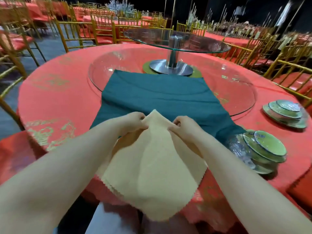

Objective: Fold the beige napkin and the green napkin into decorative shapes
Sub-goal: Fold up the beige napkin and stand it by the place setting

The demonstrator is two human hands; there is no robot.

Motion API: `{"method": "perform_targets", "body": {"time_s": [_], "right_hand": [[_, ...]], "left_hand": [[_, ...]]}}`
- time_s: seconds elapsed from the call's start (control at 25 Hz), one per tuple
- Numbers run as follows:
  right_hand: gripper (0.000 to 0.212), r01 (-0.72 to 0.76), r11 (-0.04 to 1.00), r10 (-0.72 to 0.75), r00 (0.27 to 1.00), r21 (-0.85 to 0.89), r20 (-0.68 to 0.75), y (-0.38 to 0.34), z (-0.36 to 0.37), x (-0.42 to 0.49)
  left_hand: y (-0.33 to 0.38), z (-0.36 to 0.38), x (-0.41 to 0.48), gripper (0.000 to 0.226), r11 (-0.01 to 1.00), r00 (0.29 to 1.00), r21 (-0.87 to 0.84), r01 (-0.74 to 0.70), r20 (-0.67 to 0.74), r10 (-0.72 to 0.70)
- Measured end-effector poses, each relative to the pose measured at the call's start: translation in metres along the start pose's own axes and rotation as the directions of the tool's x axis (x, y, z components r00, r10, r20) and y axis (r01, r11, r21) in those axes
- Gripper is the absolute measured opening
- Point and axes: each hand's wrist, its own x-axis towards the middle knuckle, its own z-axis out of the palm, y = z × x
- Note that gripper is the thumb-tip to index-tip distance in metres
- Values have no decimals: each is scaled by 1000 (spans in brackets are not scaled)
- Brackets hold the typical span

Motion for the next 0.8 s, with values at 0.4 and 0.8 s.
{"method": "perform_targets", "body": {"time_s": [0.4, 0.8], "right_hand": [[15, -41, 972, 16, 994, 231, 108, 2, 2, -14], [24, -1, 1000, 0, 998, 17, 62, -15, 26, 19]], "left_hand": [[-2, -1, 5, 20, 867, 998, -494, 63, 19, -62], [-12, 5, -2, 23, 983, 970, -143, -117, -230, 82]]}}
